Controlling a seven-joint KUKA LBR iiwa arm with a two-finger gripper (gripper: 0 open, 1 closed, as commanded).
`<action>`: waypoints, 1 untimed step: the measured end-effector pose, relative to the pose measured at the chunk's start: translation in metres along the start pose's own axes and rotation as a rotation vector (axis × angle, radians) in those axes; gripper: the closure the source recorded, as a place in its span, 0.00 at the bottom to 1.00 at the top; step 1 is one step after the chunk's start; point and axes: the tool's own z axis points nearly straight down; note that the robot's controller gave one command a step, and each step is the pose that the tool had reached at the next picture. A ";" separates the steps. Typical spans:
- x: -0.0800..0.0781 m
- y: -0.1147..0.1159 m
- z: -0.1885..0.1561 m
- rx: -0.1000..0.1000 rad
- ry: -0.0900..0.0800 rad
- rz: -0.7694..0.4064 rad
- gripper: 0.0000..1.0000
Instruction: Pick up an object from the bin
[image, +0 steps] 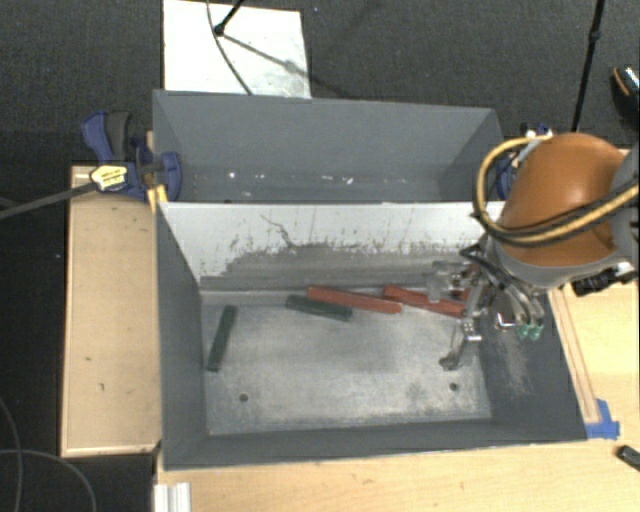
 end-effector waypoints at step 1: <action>-0.048 -0.029 0.052 0.001 -0.002 0.023 0.00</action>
Offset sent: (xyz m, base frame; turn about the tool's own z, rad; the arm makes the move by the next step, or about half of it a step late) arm 0.0456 -0.0277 -0.0499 0.0171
